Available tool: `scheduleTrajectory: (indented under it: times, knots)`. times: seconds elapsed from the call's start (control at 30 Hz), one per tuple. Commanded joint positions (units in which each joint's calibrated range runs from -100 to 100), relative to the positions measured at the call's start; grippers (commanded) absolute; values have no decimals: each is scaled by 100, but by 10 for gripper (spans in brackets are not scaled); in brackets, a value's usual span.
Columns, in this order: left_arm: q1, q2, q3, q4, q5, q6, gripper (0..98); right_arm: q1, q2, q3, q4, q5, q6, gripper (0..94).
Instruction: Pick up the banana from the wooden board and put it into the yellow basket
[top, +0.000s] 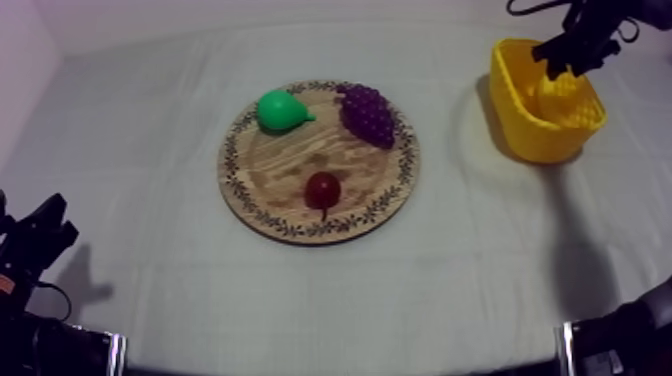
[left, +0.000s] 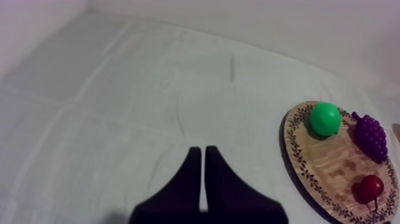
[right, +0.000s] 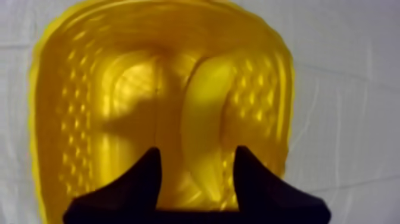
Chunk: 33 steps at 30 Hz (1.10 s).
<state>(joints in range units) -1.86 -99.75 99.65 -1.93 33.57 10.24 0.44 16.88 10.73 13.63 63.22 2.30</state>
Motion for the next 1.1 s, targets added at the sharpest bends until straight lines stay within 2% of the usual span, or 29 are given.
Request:
scheduleTrajectory:
  times: [0.0, 0.1, 0.23, 0.5, 0.63, 0.9, 0.97, 1.07]
  knots:
    - [2, 0, 1, 0, -2, -1, 0, -25, -523, 220, -120, -28, 63, 223]
    - [2, 0, 1, 0, -2, -1, 0, -19, -1395, 638, -352, -231, 229, 80]
    - [2, 0, 1, 0, -2, -1, 0, 33, -2816, 1439, -639, -815, 412, 23]
    - [2, 0, 1, 0, -2, -1, 0, 35, -5480, 3784, -924, -2456, 323, 6]
    - [2, 0, 1, 0, -2, -1, 0, -58, -6721, 5157, -1010, -3096, 447, 5]
    - [2, 0, 1, 0, -2, 0, 0, 34, -8878, 7441, -1629, -3618, 1135, 4]
    - [2, 0, 1, 0, -2, 1, 0, 49, -9347, 7904, -1655, -3661, 1204, 4]
    - [2, 0, 1, 0, -2, 1, 0, 60, -9864, 8477, -1491, -3695, 1077, 4]
